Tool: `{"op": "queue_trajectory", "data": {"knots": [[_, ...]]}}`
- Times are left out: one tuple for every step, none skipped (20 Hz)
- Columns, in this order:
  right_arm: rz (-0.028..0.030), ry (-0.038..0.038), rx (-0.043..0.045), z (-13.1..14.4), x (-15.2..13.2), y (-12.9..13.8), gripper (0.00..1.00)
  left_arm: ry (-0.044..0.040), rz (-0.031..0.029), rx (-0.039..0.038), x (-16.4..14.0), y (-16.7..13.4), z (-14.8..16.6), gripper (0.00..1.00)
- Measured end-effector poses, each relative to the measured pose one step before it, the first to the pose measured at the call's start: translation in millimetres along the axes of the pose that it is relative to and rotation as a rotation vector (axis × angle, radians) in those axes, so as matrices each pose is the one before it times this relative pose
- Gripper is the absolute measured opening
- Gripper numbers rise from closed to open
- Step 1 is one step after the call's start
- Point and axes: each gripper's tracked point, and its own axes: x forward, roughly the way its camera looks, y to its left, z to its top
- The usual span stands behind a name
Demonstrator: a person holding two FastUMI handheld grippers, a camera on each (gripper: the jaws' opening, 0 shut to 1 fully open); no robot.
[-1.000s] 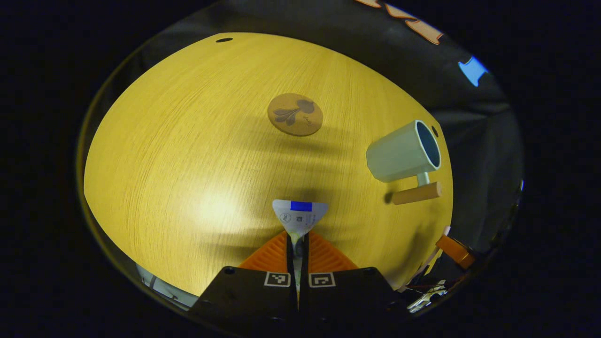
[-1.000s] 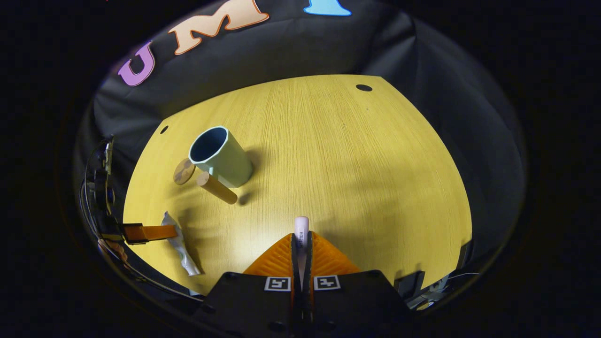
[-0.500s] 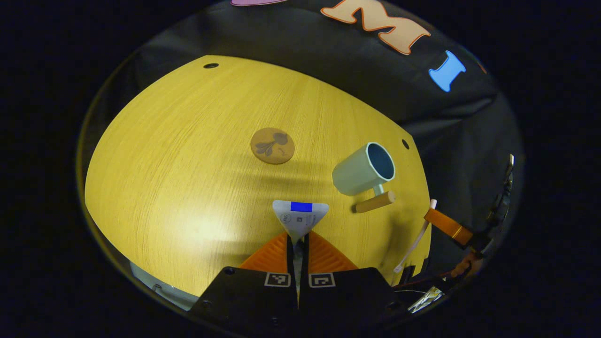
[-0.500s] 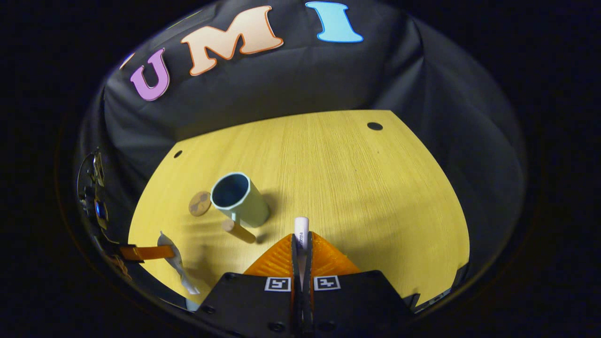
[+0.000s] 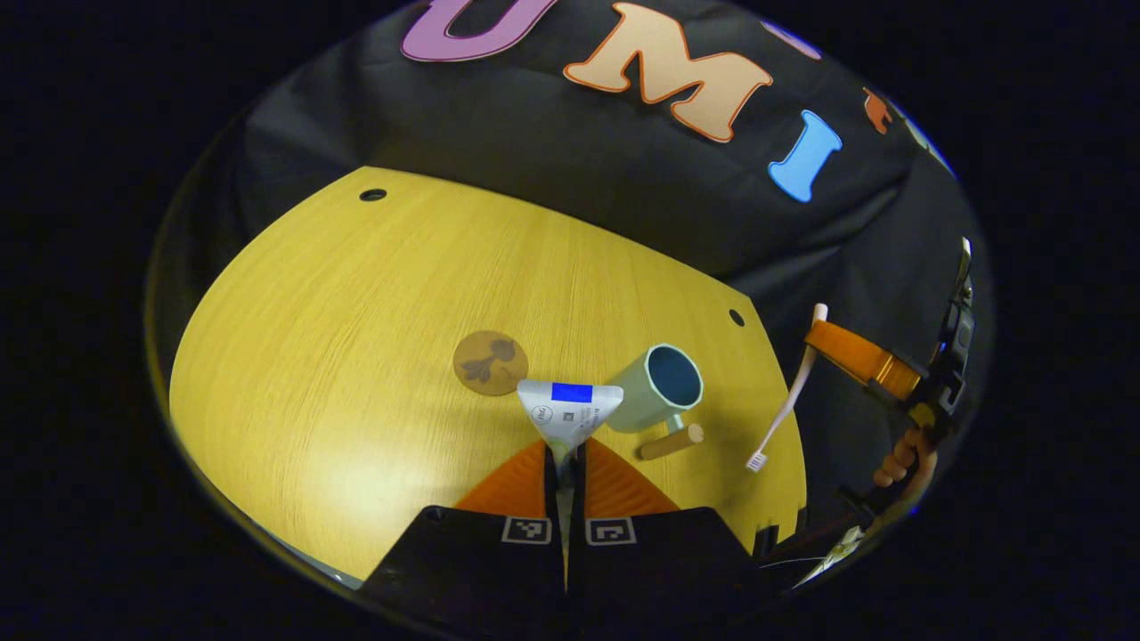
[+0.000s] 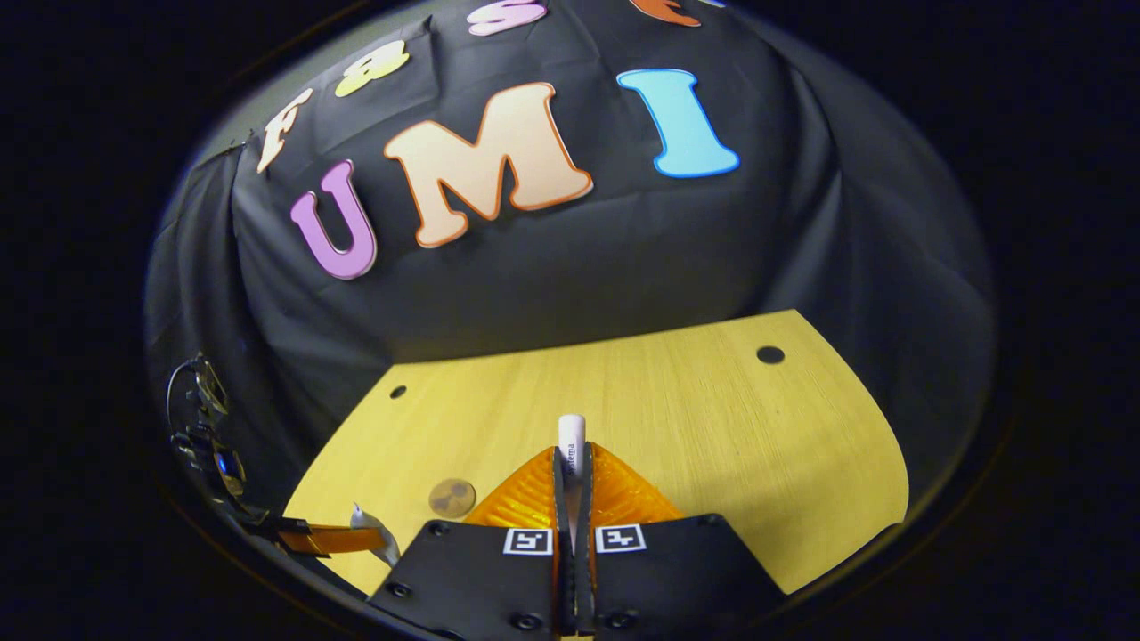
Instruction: Put the toothbrush and toothpaste on the desktop into the cup, then pick up the cup and place it on the coaster on the desktop.
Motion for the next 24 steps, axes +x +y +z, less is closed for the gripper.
{"op": "queue_trajectory", "data": {"knots": [[0.02677, -0.02764, -0.00703, 8.58, 7.05, 8.99, 0.03, -0.02795, -0.00979, 0.00725, 1.33, -3.73, 9.5, 0.0], [0.02355, -0.02514, -0.0103, 5.35, 9.37, 5.62, 0.03, -0.02702, -0.00653, 0.01341, 1.22, -3.6, 7.92, 0.0], [0.02338, -0.01882, -0.00556, 3.71, 9.03, 6.42, 0.03, -0.02665, 0.00159, 0.0246, 1.39, -0.26, 7.68, 0.0], [0.02452, -0.01609, -0.00536, 1.44, 6.53, 5.25, 0.03, -0.02575, 0.00458, 0.02947, 1.14, 0.81, 6.66, 0.0], [0.01559, -0.01104, -0.0127, -0.88, 5.36, 2.59, 0.03, -0.02508, 0.00303, 0.02467, -0.07, -0.74, 6.7, 0.0], [0.02078, -0.01791, -0.01263, 0.84, 7.11, 4.01, 0.03, -0.02736, -0.00407, 0.0173, 1.07, -1.81, 6.4, 0.0], [0.01696, -0.01259, -0.00598, -0.3, 5.13, 3.43, 0.03, -0.02635, -0.00827, 0.00752, 1.38, -1.61, 6.71, 0.0], [0.03723, -0.02591, 0.00168, 1.49, 6.59, 7.16, 0.03, -0.02735, -0.0083, 0.00328, 1.65, -2.62, 5.68, 0.0], [0.02272, -0.0215, -0.00164, 1.12, 4.21, 3.91, 0.03, -0.02324, -0.01327, 0.00619, 2.29, -2.59, 5.0, 0.0], [0.01582, -0.01165, -0.00593, -3.1, 5.2, 2.36, 0.03, -0.01868, -0.00499, 0.00338, -0.63, 0.88, 1.78, 0.01], [0.0091, -0.00492, -0.01012, -5.57, 5.37, 1.2, 0.03, -0.02336, -0.00777, 0.00466, 1.05, -1.14, 4.78, 0.0], [0.01209, 0.00628, -0.01131, -9.2, 2.52, 0.89, 0.03, -0.02611, -0.00536, 0.00691, 1.99, -0.72, 5.4, 0.0], [0.00133, 0.00559, -0.0041, -9.01, 2.2, -0.83, 0.03, -0.02893, -0.00785, 0.01043, 7.17, -0.78, 4.23, 0.0], [-0.00115, 0.00462, 0.00344, -8.35, 2.81, -1.29, 0.03, -0.02977, -0.00867, 0.00966, 5.52, -0.82, 4.61, 0.0], [-0.00073, 0.00442, 0.00579, -7.95, 2.71, -0.67, 0.03, -0.01675, -0.0094, 0.01179, 3.47, -2.11, 2.64, 0.0], [-0.00289, 0.00353, 0.00295, -6.73, 0.72, -1.3, 0.04, -0.01498, -0.0091, 0.01222, 4.25, -1.16, 2.27, 0.0], [-0.00103, 0.00191, 0.00359, -4.0, 0.89, -0.9, 0.05, -0.00943, -0.00755, 0.00513, 4.37, -0.84, -0.93, 0.0], [0.00635, 0.00784, 0.02481, -6.64, -3.04, -0.28, 0.1, -0.01042, -0.01203, -0.0035, 4.48, -2.1, 0.51, 0.0], [-0.01089, -0.0053, 0.01152, -0.04, -3.7, -3.06, 0.13, -0.03186, -0.00832, -0.01908, 5.18, -2.75, 5.17, 0.0], [-0.02858, -0.02344, -0.00111, 6.33, -2.42, -7.89, 0.19, -0.03547, -0.01972, -0.01095, 4.15, -6.04, 6.95, 0.0], [-0.01068, -0.01976, 0.00289, 5.83, -4.08, -4.73, 0.28, -0.01407, -0.01686, -0.00383, 3.51, -5.03, 2.38, 0.0], [-0.00569, -0.01356, 0.00732, 3.99, -4.94, -1.41, 0.36, -0.005, -0.01118, 0.00332, 2.02, -3.38, 0.46, 0.0], [-0.03026, -0.00868, 0.00022, 4.64, -4.86, -8.01, 0.62, -0.00011, -0.00896, 0.00952, 2.65, -1.86, -1.14, 0.0], [-0.02327, -0.01981, -0.00252, 5.8, -7.12, -9.77, 0.88, -0.00795, -0.01397, 0.01175, 3.35, -3.85, 2.1, 0.0]]}}
